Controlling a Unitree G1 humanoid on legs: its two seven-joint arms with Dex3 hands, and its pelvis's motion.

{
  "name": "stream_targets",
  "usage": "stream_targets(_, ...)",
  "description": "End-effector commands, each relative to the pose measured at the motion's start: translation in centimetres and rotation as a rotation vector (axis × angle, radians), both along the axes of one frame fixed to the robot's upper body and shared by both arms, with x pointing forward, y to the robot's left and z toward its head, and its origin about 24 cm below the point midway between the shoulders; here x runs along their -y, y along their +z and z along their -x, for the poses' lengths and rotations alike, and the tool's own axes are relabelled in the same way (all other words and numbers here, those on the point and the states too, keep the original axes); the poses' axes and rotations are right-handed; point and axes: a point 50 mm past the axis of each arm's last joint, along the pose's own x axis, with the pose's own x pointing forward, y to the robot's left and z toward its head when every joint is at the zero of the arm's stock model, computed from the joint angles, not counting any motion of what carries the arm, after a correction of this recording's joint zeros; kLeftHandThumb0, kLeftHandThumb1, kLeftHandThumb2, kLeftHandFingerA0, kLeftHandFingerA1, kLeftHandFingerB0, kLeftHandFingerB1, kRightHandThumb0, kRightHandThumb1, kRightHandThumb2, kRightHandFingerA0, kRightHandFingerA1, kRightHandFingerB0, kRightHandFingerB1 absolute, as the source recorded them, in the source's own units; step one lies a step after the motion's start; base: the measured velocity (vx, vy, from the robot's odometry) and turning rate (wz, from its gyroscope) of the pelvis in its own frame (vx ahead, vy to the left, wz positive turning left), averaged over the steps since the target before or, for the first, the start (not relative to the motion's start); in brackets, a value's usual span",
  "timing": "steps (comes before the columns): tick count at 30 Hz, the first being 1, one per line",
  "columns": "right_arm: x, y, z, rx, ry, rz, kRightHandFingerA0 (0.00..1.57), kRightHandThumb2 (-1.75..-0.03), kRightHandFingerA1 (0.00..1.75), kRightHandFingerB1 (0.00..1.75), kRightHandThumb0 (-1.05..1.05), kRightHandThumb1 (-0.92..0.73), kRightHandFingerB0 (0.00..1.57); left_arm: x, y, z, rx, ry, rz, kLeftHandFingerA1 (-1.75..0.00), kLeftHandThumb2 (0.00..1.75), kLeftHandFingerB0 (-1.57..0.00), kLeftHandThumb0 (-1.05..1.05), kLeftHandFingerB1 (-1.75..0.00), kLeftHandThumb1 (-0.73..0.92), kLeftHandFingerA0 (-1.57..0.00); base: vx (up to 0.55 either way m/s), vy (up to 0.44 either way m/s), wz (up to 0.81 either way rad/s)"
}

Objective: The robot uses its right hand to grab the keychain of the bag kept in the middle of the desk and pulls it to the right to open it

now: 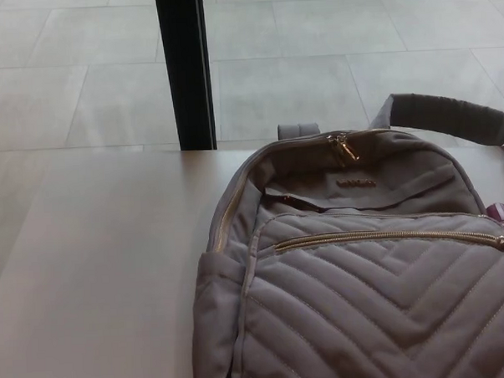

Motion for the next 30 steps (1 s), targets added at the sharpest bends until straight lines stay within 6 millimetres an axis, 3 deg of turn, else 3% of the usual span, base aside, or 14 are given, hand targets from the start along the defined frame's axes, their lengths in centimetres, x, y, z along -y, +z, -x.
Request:
stream_targets(1,3.6,-1.1,3.0,0.002,-0.245,-0.160,0.00,-0.98,0.17,0.00,-1.05,-0.68,0.00,-0.4,0.2,0.4,-0.027,-0.006,-0.020,-0.59,0.65,-0.64,-0.72,-0.43,0.83,-0.77,0.00,0.000,0.00)
stream_targets(2,4.1,-1.4,3.5,0.018,-0.288,-0.178,0.00,-0.67,0.14,0.00,-1.05,-0.84,0.00,-0.5,0.3,0.3,-0.026,-0.010,-0.023,-0.59,0.65,-0.64,-0.72,-0.43,0.83,-0.78,0.00,0.000,0.00)
stream_targets(3,5.2,-2.1,4.7,0.050,-0.374,-0.241,0.00,-1.09,0.41,0.24,-1.05,-0.64,0.00,-0.5,0.3,0.1,-0.021,-0.002,-0.020,-0.59,0.65,-0.65,-0.74,-0.42,0.82,-0.78,0.00,0.000,0.00)
stream_targets(6,6.8,-3.5,6.7,0.102,-0.542,-0.377,0.00,-1.07,0.39,0.23,-1.05,-0.63,0.00,-0.5,0.3,-0.1,-0.001,0.032,-0.003,-0.58,0.65,-0.65,-0.74,-0.43,0.81,-0.78,0.00,0.000,0.00)
stream_targets(9,8.2,-8.2,11.4,0.237,-0.870,-0.622,0.00,-0.88,0.36,0.05,-0.88,-0.58,0.00,-0.4,0.2,0.0,-0.002,0.026,-0.005,-0.62,0.65,-0.65,-0.73,-0.43,0.82,-0.78,0.00,0.000,0.00)
stream_targets(10,8.1,-9.3,12.4,0.228,-0.935,-0.649,0.02,-0.93,0.55,0.16,-0.77,-0.57,0.00,-0.4,0.2,0.0,-0.001,0.026,-0.003,-0.61,0.65,-0.64,-0.74,-0.43,0.82,-0.78,0.00,0.000,0.00)
stream_targets(11,8.0,-10.3,13.3,0.194,-0.997,-0.647,0.63,-0.91,1.17,0.18,-0.76,-0.56,0.00,-0.4,0.3,-0.2,0.004,0.038,0.001,-0.61,0.65,-0.63,-0.74,-0.42,0.81,-0.77,0.00,0.000,0.00)
stream_targets(13,7.8,-11.0,13.8,0.190,-1.034,-0.660,0.63,-0.91,1.17,0.18,-0.76,-0.56,0.00,-0.5,0.3,-0.3,0.010,0.053,0.008,-0.61,0.65,-0.63,-0.74,-0.42,0.81,-0.77,0.00,0.000,0.00)
stream_targets(14,7.7,-11.5,14.0,0.184,-1.053,-0.664,1.00,-0.61,1.38,0.30,-0.64,-0.67,0.00,-0.6,0.4,-0.3,0.013,0.055,0.007,-0.60,0.65,-0.62,-0.74,-0.42,0.81,-0.78,0.00,0.000,0.00)
stream_targets(16,7.4,-12.3,14.4,0.174,-1.083,-0.670,1.00,-0.61,1.38,0.30,-0.64,-0.67,0.00,-0.7,0.5,-0.3,0.018,0.058,0.005,-0.60,0.65,-0.62,-0.74,-0.42,0.81,-0.78,0.00,0.000,0.00)
stream_targets(19,5.7,-15.7,17.7,-0.019,-1.121,-0.737,0.46,-0.60,0.87,0.46,-0.52,-0.62,0.12,-1.0,0.6,-0.1,0.003,0.073,0.001,-0.60,0.65,-0.59,-0.77,-0.42,0.82,-0.76,0.00,0.000,0.00)
stream_targets(28,4.6,-16.6,17.5,-0.231,-0.944,-0.636,0.45,-0.58,0.76,0.44,-0.48,-0.63,0.20,-1.1,0.7,-0.5,-0.013,0.066,0.006,-0.55,0.64,-0.52,-0.76,-0.40,0.83,-0.72,0.00,0.000,-0.01)
stream_targets(29,4.4,-16.8,17.1,-0.259,-0.904,-0.638,0.47,-0.83,0.74,0.51,-0.54,-0.49,0.17,-1.2,0.7,-0.5,-0.008,0.064,0.014,-0.61,0.65,-0.54,-0.78,-0.41,0.84,-0.72,0.00,0.000,0.00)
stream_targets(30,4.3,-16.8,16.9,-0.292,-0.869,-0.623,0.42,-0.59,0.71,0.42,-0.48,-0.64,0.20,-1.2,0.7,-0.5,-0.010,0.063,0.014,-0.60,0.65,-0.54,-0.78,-0.41,0.84,-0.73,0.00,0.000,0.00)
